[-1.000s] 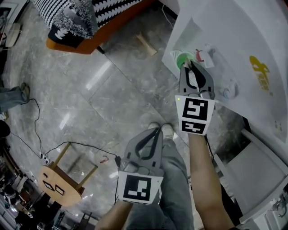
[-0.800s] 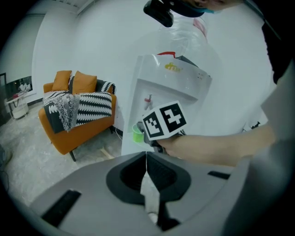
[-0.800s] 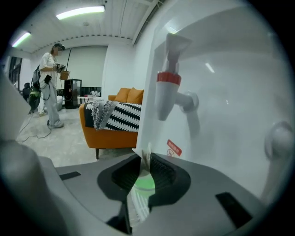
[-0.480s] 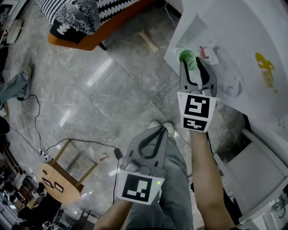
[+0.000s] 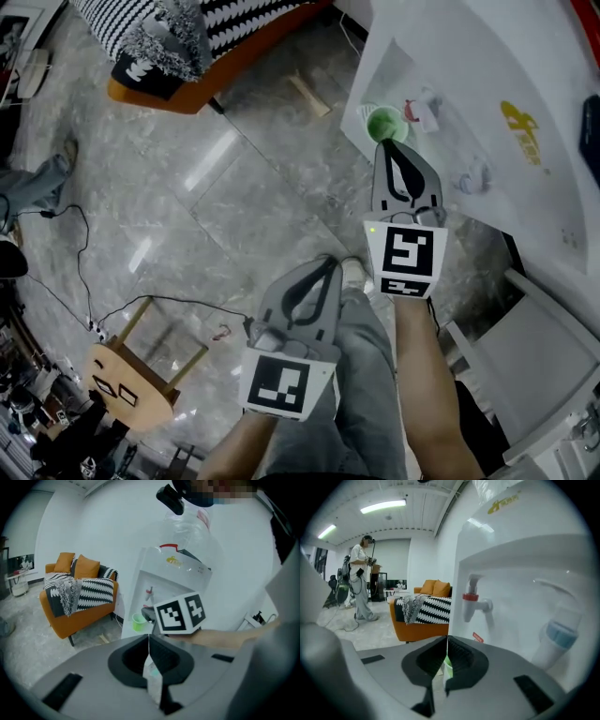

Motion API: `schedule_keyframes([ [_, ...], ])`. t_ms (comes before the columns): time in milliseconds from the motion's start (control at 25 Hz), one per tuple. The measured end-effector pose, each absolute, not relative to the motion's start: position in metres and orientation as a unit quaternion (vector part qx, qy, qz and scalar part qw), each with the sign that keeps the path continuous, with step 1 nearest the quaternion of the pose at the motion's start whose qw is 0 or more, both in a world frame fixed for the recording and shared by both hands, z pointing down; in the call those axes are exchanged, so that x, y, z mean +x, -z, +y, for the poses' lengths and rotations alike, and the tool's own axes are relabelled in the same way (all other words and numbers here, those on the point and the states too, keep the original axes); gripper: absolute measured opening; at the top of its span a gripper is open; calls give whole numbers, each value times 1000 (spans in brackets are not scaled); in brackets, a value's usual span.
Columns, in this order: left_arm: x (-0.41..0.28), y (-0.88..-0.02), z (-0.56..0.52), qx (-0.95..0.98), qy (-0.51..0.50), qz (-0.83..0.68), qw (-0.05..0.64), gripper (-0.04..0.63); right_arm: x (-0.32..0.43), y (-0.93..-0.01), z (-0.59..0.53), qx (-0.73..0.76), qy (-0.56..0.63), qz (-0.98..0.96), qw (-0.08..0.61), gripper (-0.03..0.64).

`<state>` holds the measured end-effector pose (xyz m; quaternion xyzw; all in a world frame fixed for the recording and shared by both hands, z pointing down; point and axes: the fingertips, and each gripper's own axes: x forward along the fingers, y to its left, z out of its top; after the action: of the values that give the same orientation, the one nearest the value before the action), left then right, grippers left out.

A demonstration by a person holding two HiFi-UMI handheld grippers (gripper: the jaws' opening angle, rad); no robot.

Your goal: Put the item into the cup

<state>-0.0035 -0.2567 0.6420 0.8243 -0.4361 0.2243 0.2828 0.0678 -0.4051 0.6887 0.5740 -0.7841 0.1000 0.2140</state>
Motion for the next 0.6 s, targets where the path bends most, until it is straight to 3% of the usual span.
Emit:
schedule_keyframes([
  [600, -25, -496, -284, 829, -169, -489, 211, 14, 68, -501, -309, 549, -121, -819, 116, 15],
])
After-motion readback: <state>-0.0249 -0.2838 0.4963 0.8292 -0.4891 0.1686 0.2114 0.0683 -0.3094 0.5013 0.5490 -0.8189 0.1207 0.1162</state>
